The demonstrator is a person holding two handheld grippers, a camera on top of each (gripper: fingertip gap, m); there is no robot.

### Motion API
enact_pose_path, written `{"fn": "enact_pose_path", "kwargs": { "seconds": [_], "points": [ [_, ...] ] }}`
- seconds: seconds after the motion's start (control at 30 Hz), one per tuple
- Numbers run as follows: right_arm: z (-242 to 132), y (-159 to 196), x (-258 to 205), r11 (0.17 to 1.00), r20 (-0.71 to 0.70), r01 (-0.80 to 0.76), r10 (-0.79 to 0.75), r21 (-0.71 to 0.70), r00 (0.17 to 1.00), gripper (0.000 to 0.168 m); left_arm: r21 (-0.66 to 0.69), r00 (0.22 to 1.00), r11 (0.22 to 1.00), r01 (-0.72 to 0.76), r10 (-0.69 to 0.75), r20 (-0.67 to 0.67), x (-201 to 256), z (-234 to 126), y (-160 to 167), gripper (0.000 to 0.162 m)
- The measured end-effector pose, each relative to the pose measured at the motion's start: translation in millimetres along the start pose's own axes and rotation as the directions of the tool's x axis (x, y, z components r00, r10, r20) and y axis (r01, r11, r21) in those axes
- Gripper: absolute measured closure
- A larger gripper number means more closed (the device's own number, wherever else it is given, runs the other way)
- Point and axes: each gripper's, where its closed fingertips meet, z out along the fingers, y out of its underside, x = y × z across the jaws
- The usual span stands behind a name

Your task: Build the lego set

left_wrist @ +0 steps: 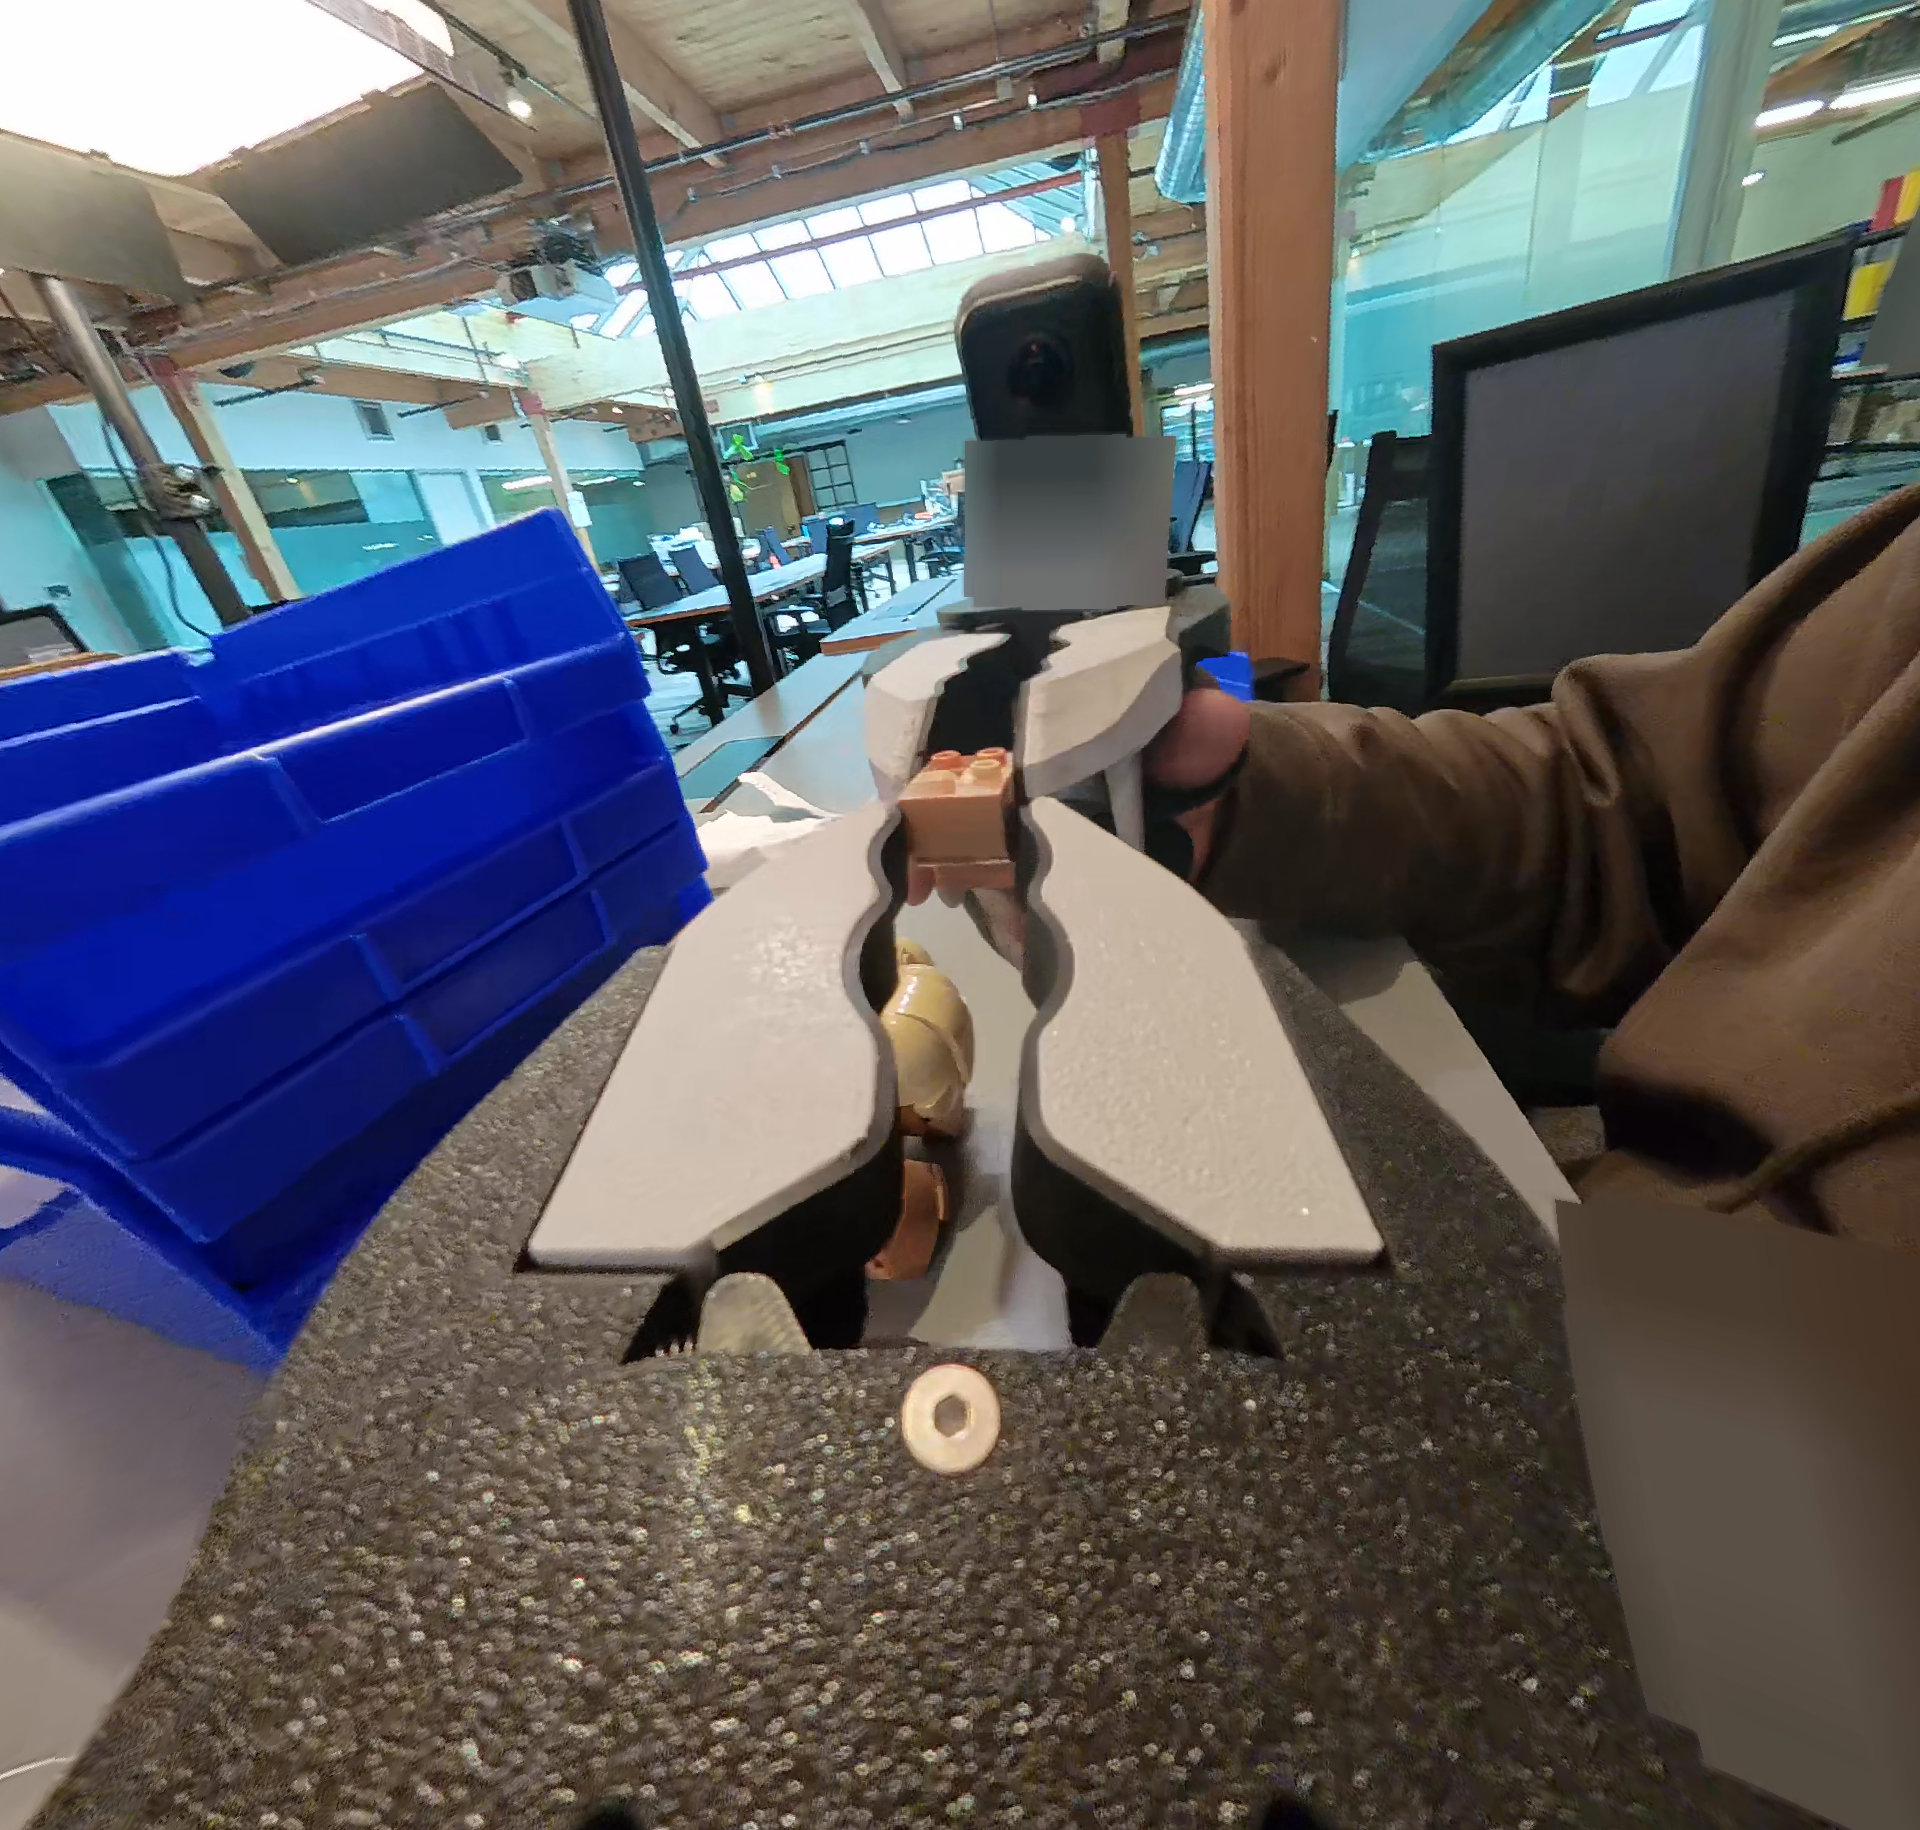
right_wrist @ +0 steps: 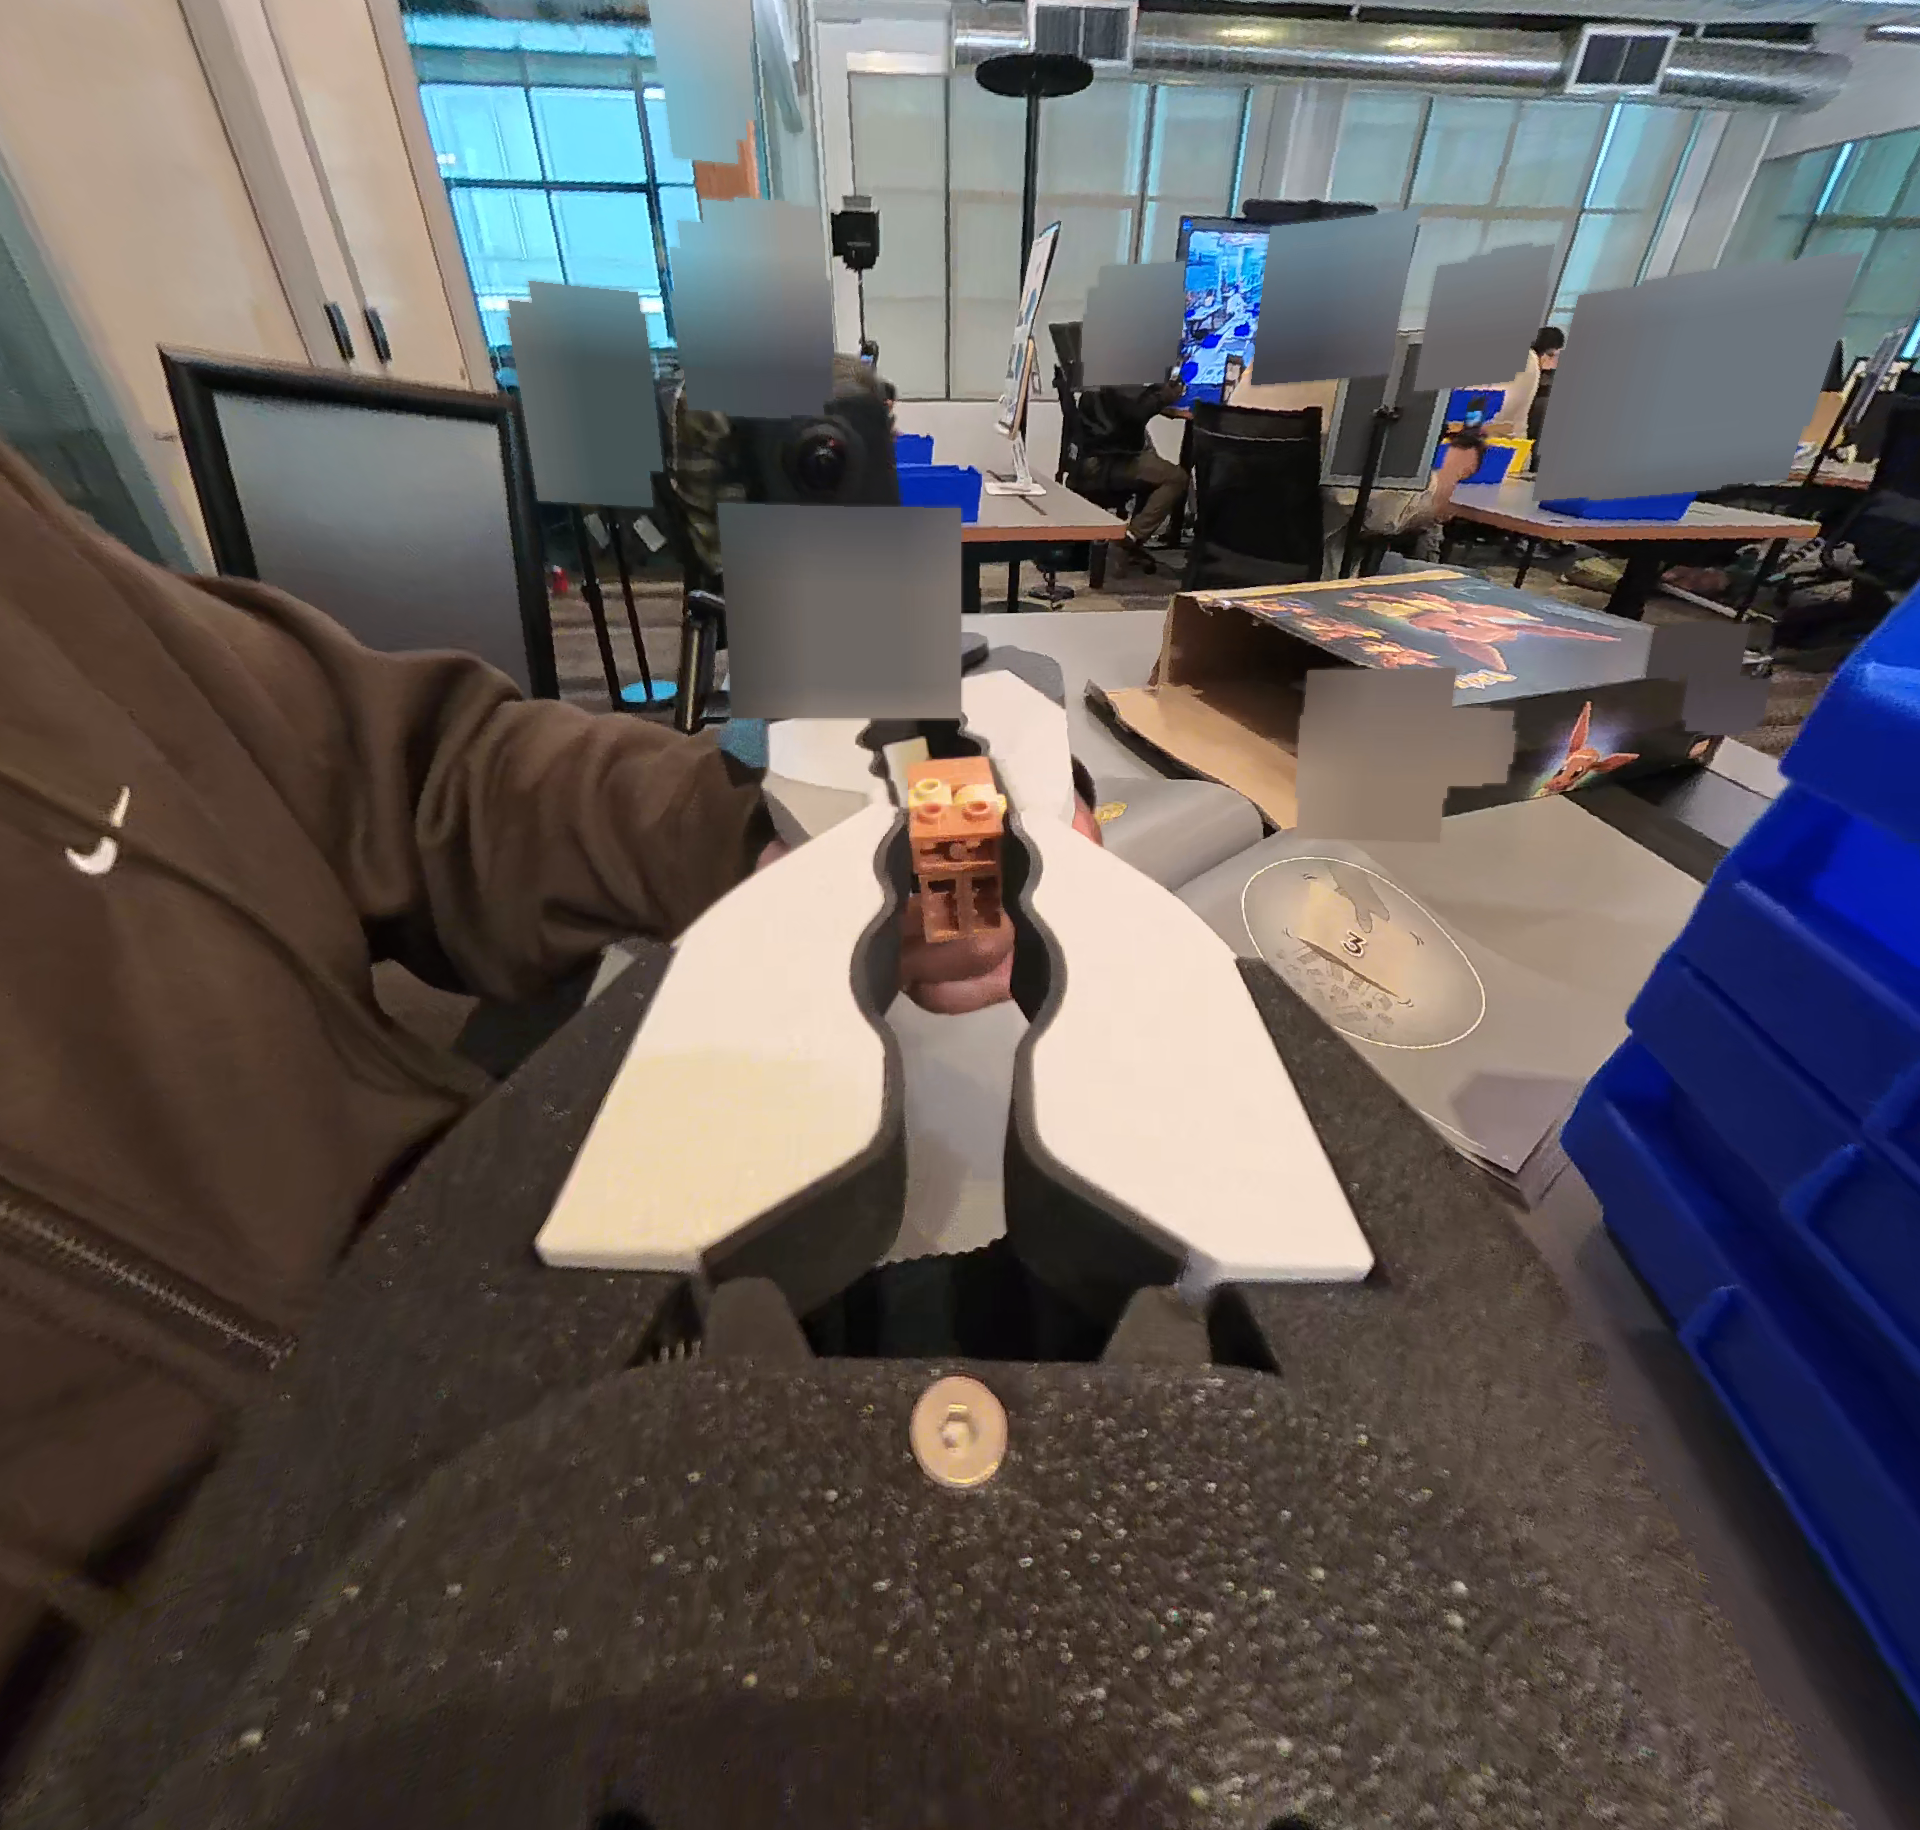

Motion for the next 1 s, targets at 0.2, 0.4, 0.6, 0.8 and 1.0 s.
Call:
{"fn": "enact_pose_path", "kwargs": {
  "seconds": [0.2, 0.4, 0.6, 0.8, 1.0],
  "points": [
    [-3.7, 3.7, -6.9, 0.998, 0.052, 0.034, -0.032, -0.043, 0.998, 0.152, -0.021, 0.995, 0.998, 0.064, -0.065, -0.079, 8.6, 1.2, 3.0, 0.145],
    [-6.2, 4.6, -14.4, 0.996, 0.100, 0.061, -0.055, -0.059, 0.994, 0.152, -0.025, 0.985, 0.995, 0.095, -0.097, -0.145, 16.7, 0.9, 2.7, 0.145],
    [-15.2, -5.5, -13.2, 0.999, 0.113, 0.046, -0.044, -0.012, 0.993, 0.152, 0.025, 0.979, 0.989, 0.144, -0.138, -0.148, 9.1, -6.9, -7.0, 0.145],
    [-12.5, -3.4, -11.8, 0.998, 0.094, 0.054, -0.052, -0.016, 0.994, 0.152, -0.018, 0.984, 0.994, 0.112, -0.114, -0.138, 11.2, -3.7, -0.6, 0.145],
    [-15.5, -0.9, -7.7, 0.989, 0.047, 0.141, -0.138, -0.053, 0.989, 0.152, -0.498, 0.974, 0.841, -0.211, 0.140, -0.177, 19.7, -6.1, 75.7, 0.144]
  ]
}}
